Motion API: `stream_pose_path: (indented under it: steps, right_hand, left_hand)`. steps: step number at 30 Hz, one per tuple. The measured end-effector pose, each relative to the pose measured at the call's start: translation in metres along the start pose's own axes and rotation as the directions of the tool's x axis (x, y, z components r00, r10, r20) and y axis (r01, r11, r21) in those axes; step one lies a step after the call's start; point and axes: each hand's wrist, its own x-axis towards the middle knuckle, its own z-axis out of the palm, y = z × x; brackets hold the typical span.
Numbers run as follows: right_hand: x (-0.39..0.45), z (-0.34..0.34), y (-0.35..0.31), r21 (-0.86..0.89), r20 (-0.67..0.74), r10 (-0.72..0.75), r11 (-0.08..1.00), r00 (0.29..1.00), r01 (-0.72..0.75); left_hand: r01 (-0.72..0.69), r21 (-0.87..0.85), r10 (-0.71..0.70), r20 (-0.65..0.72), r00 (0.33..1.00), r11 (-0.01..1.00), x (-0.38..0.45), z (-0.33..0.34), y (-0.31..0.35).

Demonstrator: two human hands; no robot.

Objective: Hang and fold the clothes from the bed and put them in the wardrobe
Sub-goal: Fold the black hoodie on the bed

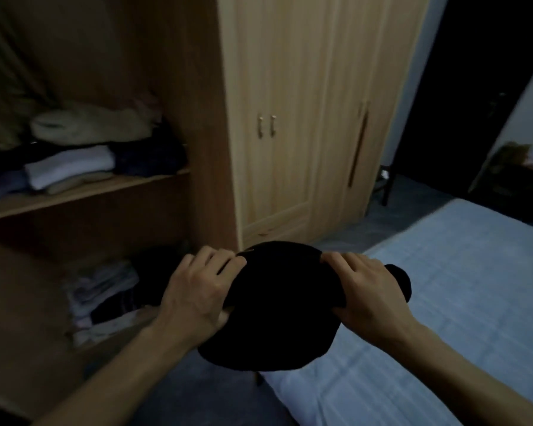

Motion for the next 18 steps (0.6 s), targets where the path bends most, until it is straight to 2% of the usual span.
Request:
stream_pose_path:
  steps: [6,10,18]
  right_hand:
    - [0.087,0.066,-0.107,0.062,0.101,-0.195,0.98,0.976,0.189]
    - [0.139,0.114,-0.184,0.109,0.148,-0.259,0.963,0.954,0.245]
    - [0.224,0.181,-0.284,0.142,0.297,-0.326,0.944,0.897,0.296]
  left_hand:
    - [0.222,0.037,-0.225,0.096,0.97,0.974,-0.097,0.004,-0.11]
    - [0.342,0.047,-0.345,0.178,0.922,0.938,-0.15,0.013,-0.187]
    - [0.464,0.023,-0.45,0.287,0.845,0.886,-0.206,0.032,-0.306]
